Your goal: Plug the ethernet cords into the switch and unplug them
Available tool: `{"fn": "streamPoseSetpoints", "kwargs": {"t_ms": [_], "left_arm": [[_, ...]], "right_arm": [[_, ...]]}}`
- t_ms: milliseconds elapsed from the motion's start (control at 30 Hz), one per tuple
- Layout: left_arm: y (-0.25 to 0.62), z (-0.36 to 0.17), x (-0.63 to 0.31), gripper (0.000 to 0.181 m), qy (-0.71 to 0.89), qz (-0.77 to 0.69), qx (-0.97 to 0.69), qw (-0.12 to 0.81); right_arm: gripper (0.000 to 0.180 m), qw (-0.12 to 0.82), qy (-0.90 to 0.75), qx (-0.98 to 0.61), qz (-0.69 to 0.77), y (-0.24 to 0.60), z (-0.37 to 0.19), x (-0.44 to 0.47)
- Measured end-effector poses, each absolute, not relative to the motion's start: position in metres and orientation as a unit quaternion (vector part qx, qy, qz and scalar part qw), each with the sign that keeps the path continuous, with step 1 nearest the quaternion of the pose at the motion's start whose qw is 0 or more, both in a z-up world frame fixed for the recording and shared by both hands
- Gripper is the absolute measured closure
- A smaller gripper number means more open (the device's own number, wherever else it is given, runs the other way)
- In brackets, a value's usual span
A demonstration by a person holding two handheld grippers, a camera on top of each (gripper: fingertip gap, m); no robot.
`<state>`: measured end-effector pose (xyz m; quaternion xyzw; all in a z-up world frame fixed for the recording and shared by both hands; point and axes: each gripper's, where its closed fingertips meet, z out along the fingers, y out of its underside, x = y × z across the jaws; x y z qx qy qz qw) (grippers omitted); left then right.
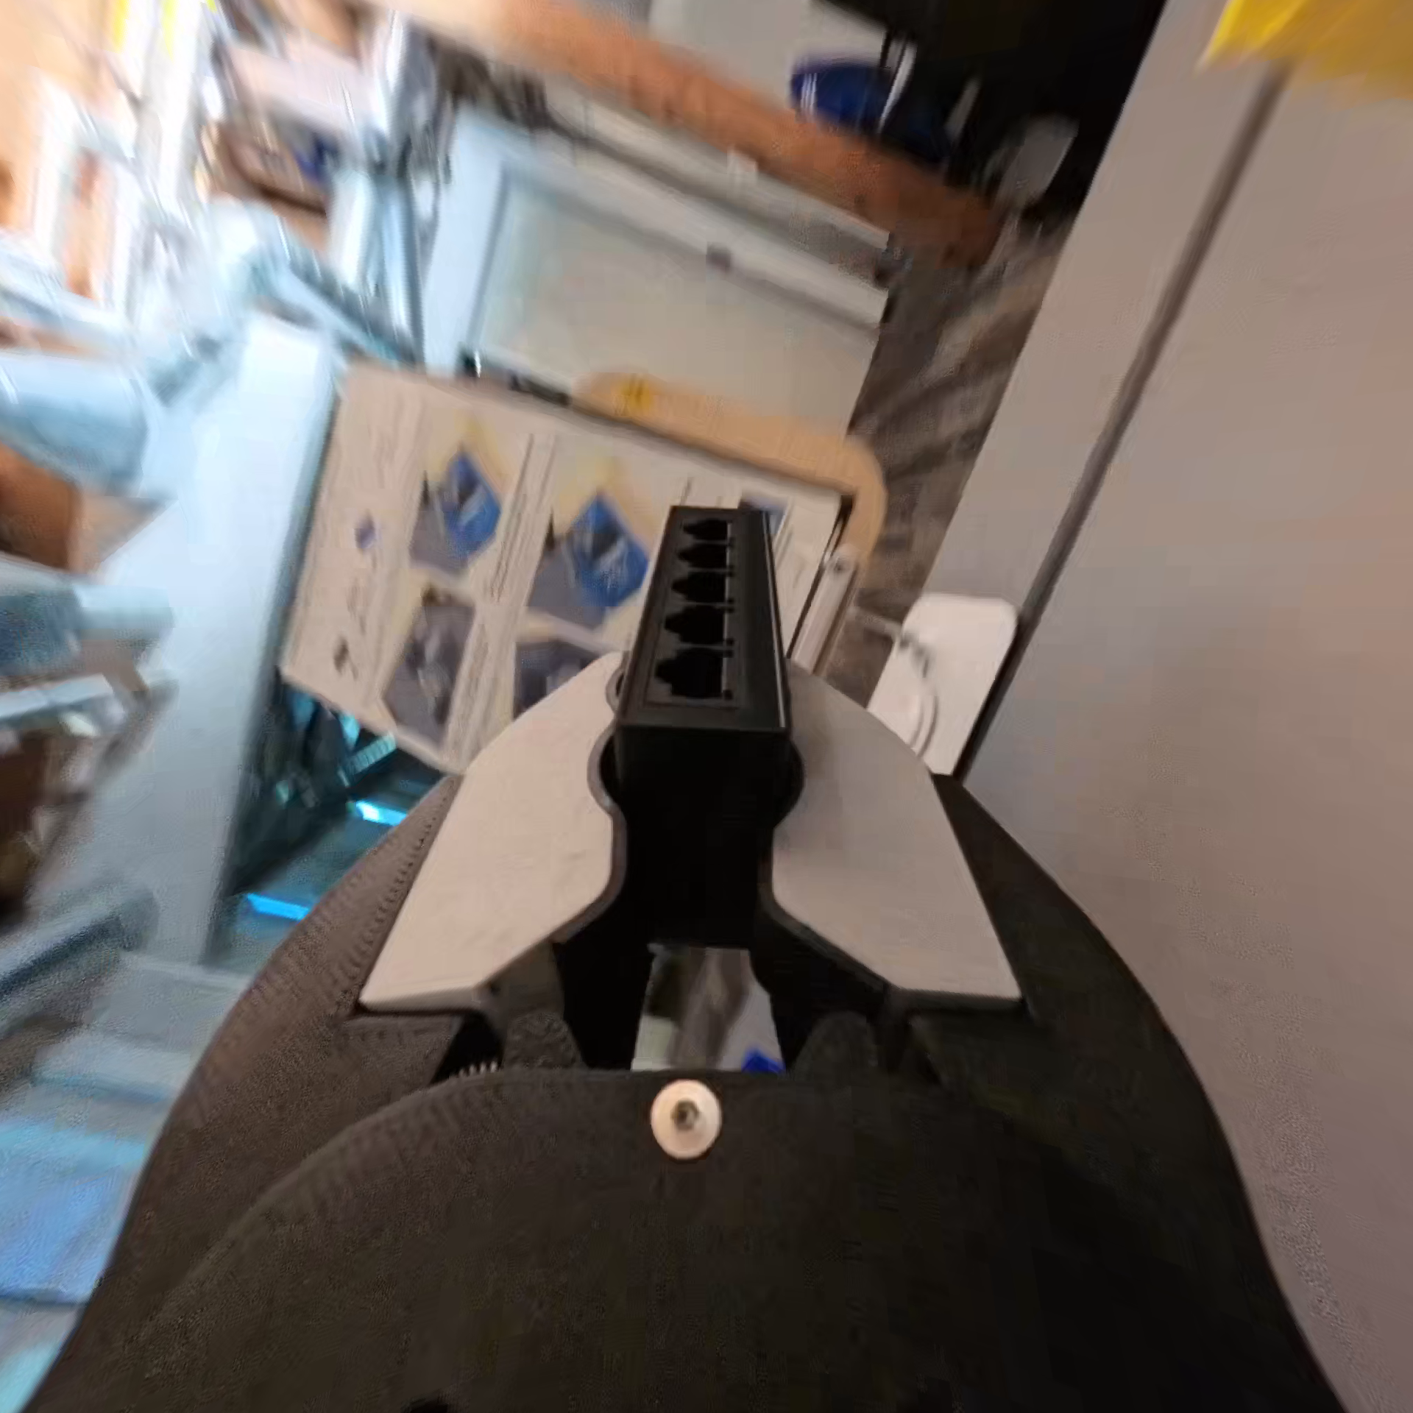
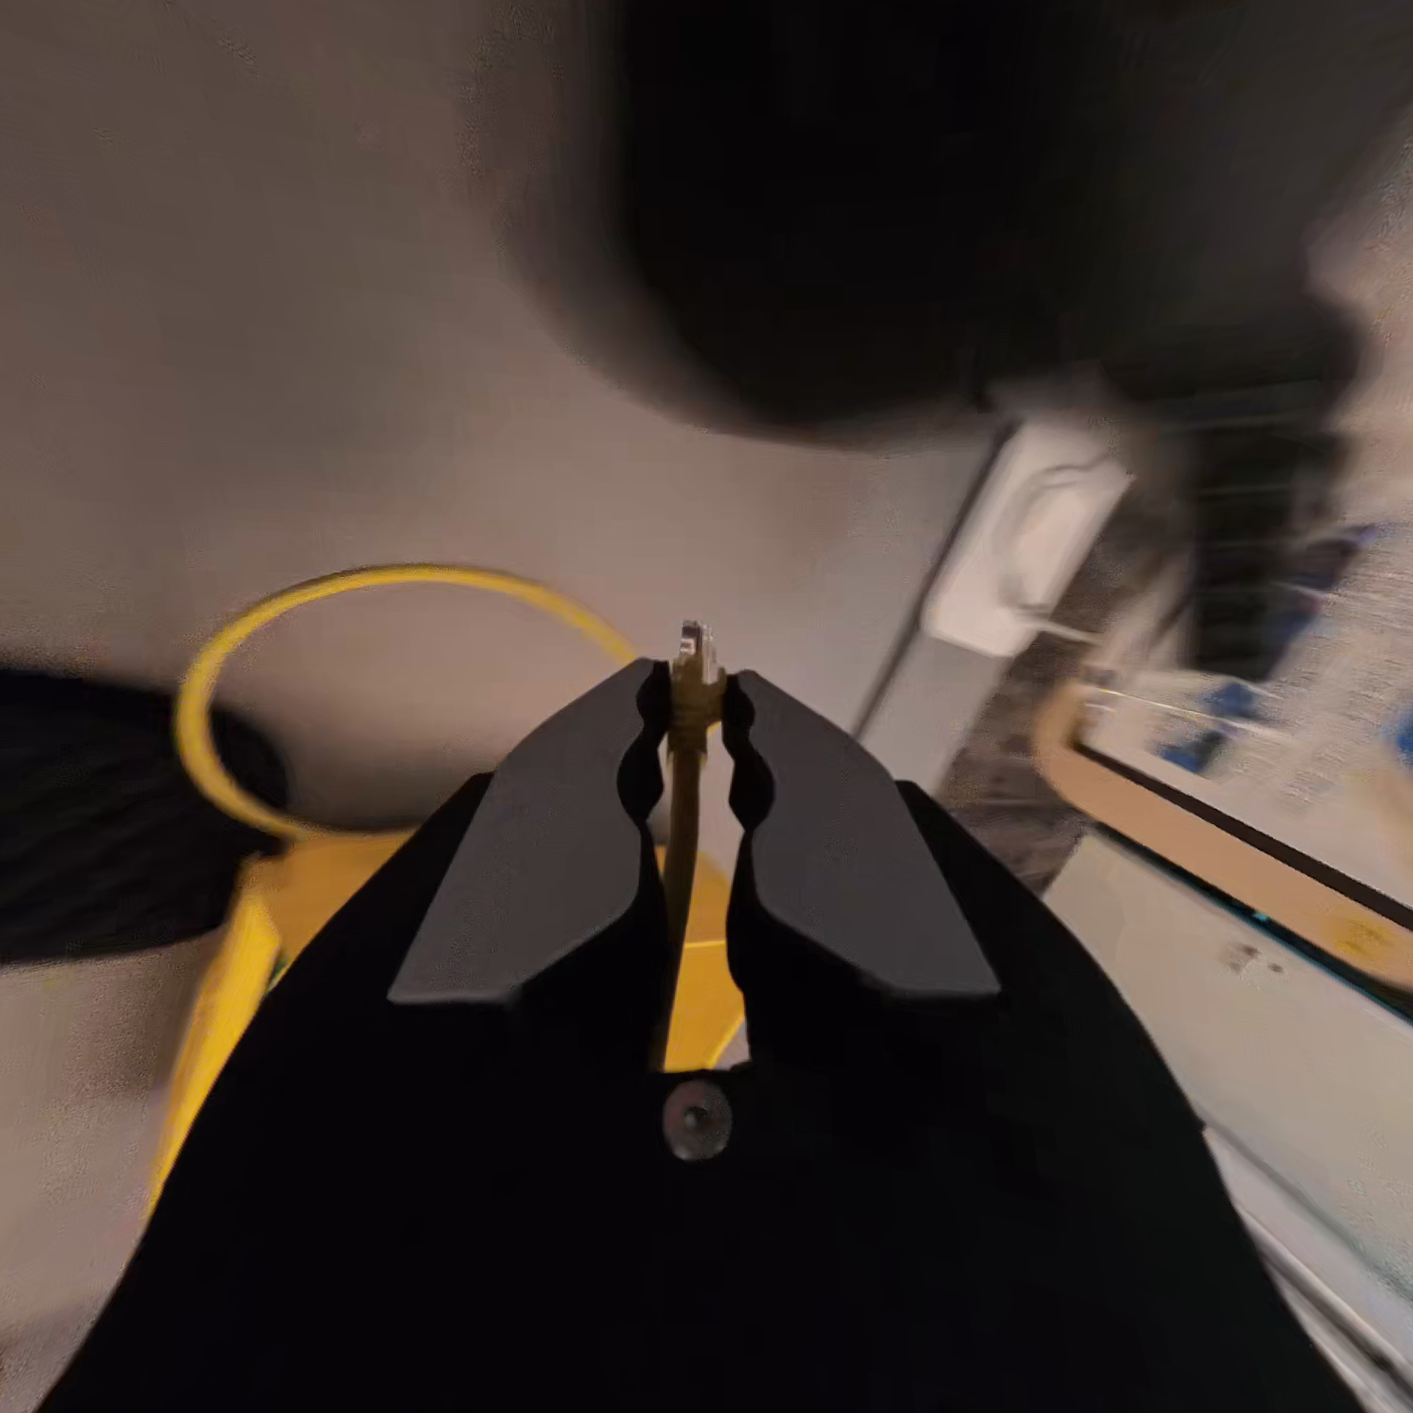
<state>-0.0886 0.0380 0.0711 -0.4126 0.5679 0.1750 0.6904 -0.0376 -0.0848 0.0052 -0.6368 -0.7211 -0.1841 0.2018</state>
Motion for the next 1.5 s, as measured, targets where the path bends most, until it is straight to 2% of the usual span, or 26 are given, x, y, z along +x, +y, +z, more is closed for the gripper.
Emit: {"fn": "streamPoseSetpoints", "kwargs": {"t_ms": [33, 67, 100, 167, 233, 300, 467, 700, 867, 1067, 1400, 1500], "left_arm": [[0.049, 0.074, -0.101, 0.151, 0.561, 0.109, -0.457, 0.682], [0.048, 0.076, -0.107, 0.151, 0.565, 0.027, -0.493, 0.661], [0.044, 0.083, -0.113, 0.151, 0.565, -0.012, -0.507, 0.651], [0.043, 0.104, -0.129, 0.151, 0.538, 0.013, -0.488, 0.687], [0.044, 0.117, -0.142, 0.151, 0.522, 0.036, -0.473, 0.709], [0.045, 0.123, -0.151, 0.151, 0.519, 0.024, -0.48, 0.707], [0.051, 0.122, -0.158, 0.151, 0.519, 0.01, -0.498, 0.695], [0.058, 0.105, -0.152, 0.151, 0.545, 0.054, -0.508, 0.665], [0.058, 0.098, -0.147, 0.151, 0.555, 0.064, -0.508, 0.655], [0.06, 0.089, -0.143, 0.151, 0.566, 0.073, -0.512, 0.643], [0.061, 0.08, -0.139, 0.151, 0.579, 0.079, -0.516, 0.626], [0.062, 0.078, -0.138, 0.151, 0.58, 0.08, -0.517, 0.624]], "right_arm": [[0.166, 0.173, -0.742, -0.599, -0.246, -0.081, -0.013, -0.028], [0.165, 0.195, -0.753, -0.525, -0.346, -0.061, -0.006, -0.018], [0.165, 0.232, -0.738, -0.526, -0.352, -0.051, 0.002, -0.015], [0.165, 0.313, -0.651, -0.642, -0.259, -0.041, 0.027, -0.02], [0.165, 0.392, -0.62, -0.646, -0.211, -0.038, 0.066, -0.027], [0.165, 0.425, -0.597, -0.644, -0.221, -0.036, 0.102, -0.016], [0.165, 0.402, -0.573, -0.631, -0.334, -0.035, 0.186, 0.025], [0.165, 0.395, -0.462, -0.685, -0.401, -0.042, 0.317, 0.095], [0.165, 0.384, -0.394, -0.712, -0.437, -0.056, 0.375, 0.136], [0.165, 0.339, -0.34, -0.749, -0.456, -0.071, 0.376, 0.188], [0.164, 0.244, -0.312, -0.797, -0.455, -0.07, 0.278, 0.265], [0.164, 0.24, -0.309, -0.8, -0.455, -0.064, 0.265, 0.271]]}}
